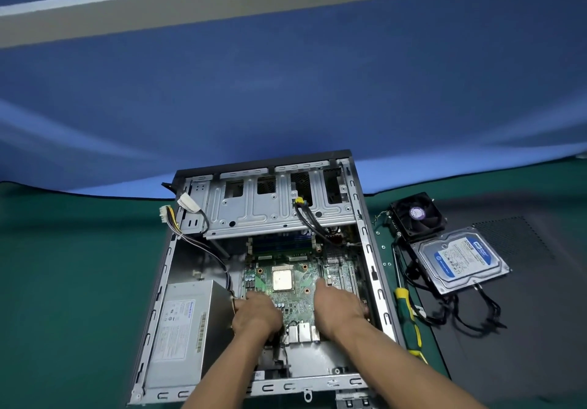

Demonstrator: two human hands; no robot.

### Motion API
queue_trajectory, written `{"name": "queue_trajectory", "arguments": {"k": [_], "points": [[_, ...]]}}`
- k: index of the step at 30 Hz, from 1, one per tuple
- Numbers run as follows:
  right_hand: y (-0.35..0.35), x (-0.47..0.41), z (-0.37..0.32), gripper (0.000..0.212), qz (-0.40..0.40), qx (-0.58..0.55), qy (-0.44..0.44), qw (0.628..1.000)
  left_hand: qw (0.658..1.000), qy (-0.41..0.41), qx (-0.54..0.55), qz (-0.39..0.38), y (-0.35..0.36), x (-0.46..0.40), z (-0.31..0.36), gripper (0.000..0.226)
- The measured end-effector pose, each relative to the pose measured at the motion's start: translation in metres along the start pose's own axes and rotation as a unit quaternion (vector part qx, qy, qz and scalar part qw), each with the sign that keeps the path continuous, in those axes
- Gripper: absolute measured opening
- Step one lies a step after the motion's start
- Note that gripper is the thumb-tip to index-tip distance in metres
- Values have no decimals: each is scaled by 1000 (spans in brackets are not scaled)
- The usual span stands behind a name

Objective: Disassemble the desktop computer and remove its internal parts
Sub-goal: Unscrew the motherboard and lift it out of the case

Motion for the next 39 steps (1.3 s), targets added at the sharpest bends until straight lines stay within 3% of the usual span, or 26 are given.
{"name": "queue_trajectory", "arguments": {"k": [2,4,8,11,14,18,20,24,28,33,36,39], "points": [[-4,3,-10,34,12,-65,-50,997,1000,-13,8,0,2,2,0,55],[-2,6,-17,22,0,-52,-101,994,1000,-18,13,11,0,4,-1,56],[14,11,-27,42,-42,121,-179,976,999,-2,-5,33,0,4,-6,45],[17,11,-33,38,-31,180,-202,962,999,15,-35,37,-1,2,-7,39],[15,12,-33,25,-21,156,-207,966,992,47,-110,38,-2,6,-4,39],[-3,8,-33,29,47,54,-193,979,953,139,-255,93,-14,19,12,34],[-10,8,-30,28,63,26,-182,981,939,186,-278,77,-17,24,19,24],[-12,12,-26,31,69,26,-181,981,953,217,-212,-13,-25,20,16,17],[-14,16,-26,29,85,9,-184,979,970,225,47,-75,-29,22,10,36],[-13,19,-25,32,72,-34,-183,980,948,185,240,-95,-26,24,-3,22],[-16,23,-26,31,82,-46,-186,978,950,201,227,-76,-27,24,-1,15],[-17,26,-27,31,87,-48,-180,979,969,227,91,-35,-23,30,9,16]]}}
Point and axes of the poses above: each hand's wrist, its own x-axis away from the middle knuckle, its own y-axis out of the palm, z = x × y, the point moved 6 cm from there along -x, towards the middle knuckle, and after that the axes turned 8 degrees about y, right-handed, at the moved point
